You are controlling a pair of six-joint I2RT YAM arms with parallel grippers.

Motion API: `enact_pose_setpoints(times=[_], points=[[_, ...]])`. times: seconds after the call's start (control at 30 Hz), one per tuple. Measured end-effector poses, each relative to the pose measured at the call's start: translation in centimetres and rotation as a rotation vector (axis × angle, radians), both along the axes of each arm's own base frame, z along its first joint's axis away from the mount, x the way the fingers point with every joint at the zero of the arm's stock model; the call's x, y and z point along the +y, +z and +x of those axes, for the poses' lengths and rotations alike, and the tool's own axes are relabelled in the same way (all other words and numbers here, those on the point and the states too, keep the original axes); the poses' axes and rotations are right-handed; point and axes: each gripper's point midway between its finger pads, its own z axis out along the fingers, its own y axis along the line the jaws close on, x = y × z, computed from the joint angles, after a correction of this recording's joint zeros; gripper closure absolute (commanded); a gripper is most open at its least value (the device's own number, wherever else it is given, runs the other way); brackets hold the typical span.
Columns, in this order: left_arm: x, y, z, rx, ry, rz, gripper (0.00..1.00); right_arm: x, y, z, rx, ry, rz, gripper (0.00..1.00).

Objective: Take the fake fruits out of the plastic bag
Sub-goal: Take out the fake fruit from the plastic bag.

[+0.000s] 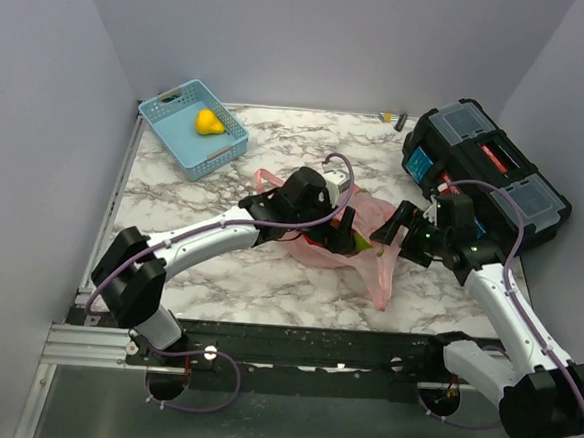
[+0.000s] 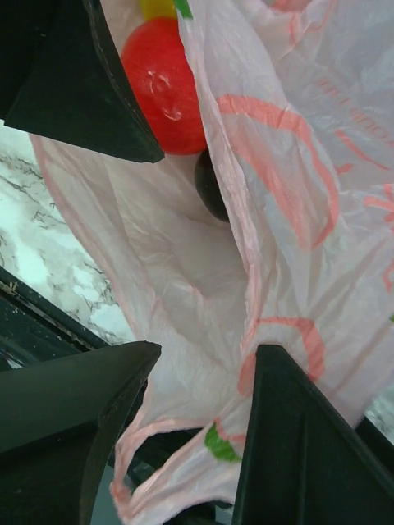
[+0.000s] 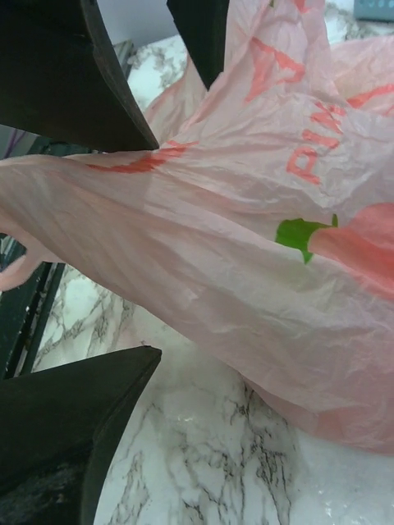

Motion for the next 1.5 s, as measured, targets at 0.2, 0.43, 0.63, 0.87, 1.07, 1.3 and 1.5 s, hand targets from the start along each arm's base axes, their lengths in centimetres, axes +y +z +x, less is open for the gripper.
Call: enact_pose_setpoints(times=[0.2,0.43,0.63,0.87,1.07,1.3,1.5], points=[[-0.2,-5.1,-1.1,0.092,0.000,0.061,0.26,-0.1,-1.6,1.0,0.011,-0.002,-0.059,0.48],[3.3,-13.2,-6.4,0.223,-0.001,0.179,0.23,-0.4,-2.2,0.9,-0.019,-0.025,-0.068,0.96],[4.7,-13.6,-7.8,0.230,0.028,0.155,0.20,1.1,-4.6,-1.0,0.027,0.045,0.015,0.99],[3.7,-9.0,-6.0,0.146,0.058,0.103,0.19,1.8,-5.6,-2.9,0.054,0.095,0.065,0.99],[2.0,-3.4,-2.7,0.005,0.105,0.034,0.16,2.3,-4.2,-2.8,-0.004,0.119,0.090,0.99],[3.0,-3.8,-0.2,-0.061,0.165,0.136,0.23,2.5,-4.0,-3.0,-0.008,0.136,0.103,0.99],[4.1,-5.5,-0.5,-0.052,0.176,0.182,0.31,2.7,-3.9,-3.0,-0.015,0.147,0.106,0.99]])
